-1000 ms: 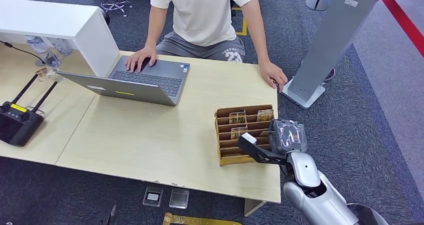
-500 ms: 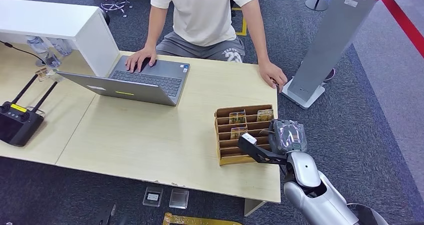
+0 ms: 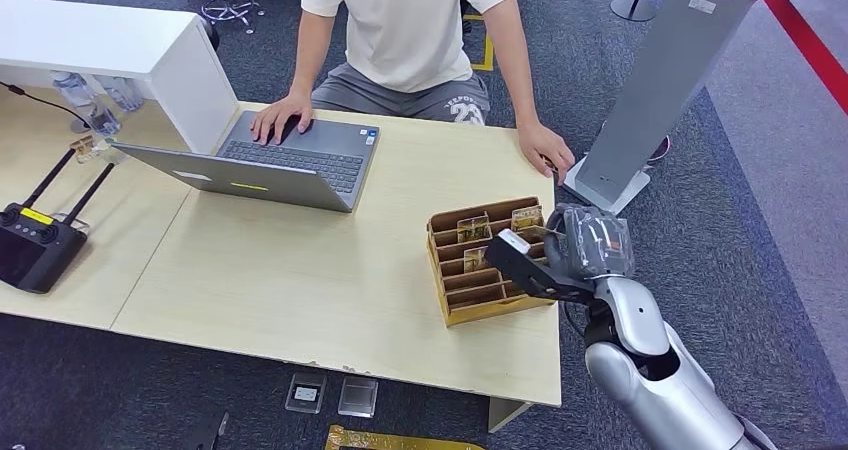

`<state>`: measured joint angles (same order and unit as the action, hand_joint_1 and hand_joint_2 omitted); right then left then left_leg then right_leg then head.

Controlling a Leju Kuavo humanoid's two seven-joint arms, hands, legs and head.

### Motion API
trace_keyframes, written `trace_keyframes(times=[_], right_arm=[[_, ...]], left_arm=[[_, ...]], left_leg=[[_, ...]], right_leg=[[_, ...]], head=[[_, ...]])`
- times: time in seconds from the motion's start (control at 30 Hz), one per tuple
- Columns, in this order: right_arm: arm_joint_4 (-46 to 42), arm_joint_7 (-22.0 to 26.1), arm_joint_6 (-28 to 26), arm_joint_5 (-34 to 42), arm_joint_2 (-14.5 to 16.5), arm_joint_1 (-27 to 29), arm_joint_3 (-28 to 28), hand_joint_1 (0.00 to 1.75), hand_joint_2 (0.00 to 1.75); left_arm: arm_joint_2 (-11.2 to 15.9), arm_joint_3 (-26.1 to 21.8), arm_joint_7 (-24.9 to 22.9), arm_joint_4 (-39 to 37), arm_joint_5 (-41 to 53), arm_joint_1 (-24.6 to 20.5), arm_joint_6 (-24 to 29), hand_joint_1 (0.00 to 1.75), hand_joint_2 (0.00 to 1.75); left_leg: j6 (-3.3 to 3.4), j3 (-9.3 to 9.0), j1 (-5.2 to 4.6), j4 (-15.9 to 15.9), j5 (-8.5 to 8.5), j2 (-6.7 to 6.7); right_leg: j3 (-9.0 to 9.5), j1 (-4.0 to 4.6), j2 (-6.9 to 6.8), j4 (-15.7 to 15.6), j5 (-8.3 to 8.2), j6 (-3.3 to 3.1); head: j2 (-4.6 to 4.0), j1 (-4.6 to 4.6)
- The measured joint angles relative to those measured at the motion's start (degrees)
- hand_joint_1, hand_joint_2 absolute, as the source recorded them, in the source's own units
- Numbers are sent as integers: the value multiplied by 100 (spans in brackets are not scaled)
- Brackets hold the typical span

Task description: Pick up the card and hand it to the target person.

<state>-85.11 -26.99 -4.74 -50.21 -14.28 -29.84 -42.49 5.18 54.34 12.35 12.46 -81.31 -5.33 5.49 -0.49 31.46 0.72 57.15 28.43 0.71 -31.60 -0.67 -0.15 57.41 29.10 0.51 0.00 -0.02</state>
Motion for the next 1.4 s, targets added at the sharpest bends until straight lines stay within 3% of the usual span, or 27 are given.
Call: trace_keyframes(times=[0.3,0.5,0.7,1.0,1.3,1.4], right_arm=[[-1124,-16,104,261,-138,-108,104,136,175],[-1151,389,-103,487,-45,-164,-8,136,175],[-507,967,-719,614,241,-302,-173,136,175],[959,2151,-2267,671,711,-498,-267,136,175],[1826,2300,-2463,580,982,-538,-305,136,175],[2026,2338,-2463,584,1060,-545,-313,34,175]], left_arm=[[0,0,2,0,-63,26,-1,0,175],[0,0,0,0,-63,3,-14,0,175],[-3,1,-65,0,-51,-51,-31,0,175],[-16,8,-167,0,37,-139,-52,0,175],[-26,9,-302,0,29,-148,-122,0,175],[-26,9,-378,0,19,-144,-284,0,175]], left_leg=[[0,1,0,0,0,0],[0,4,0,-1,0,1],[0,8,0,-1,0,2],[0,9,0,-1,0,2],[0,10,0,-1,0,2],[0,10,0,-1,0,2]], right_leg=[[1,0,0,0,0,0],[1,0,-1,0,0,0],[-1,0,-3,0,0,0],[-2,0,-3,1,0,0],[-3,0,-3,1,0,0],[-3,0,-3,1,0,0]], head=[[0,3],[0,3],[0,1],[0,2],[0,1],[0,2]])
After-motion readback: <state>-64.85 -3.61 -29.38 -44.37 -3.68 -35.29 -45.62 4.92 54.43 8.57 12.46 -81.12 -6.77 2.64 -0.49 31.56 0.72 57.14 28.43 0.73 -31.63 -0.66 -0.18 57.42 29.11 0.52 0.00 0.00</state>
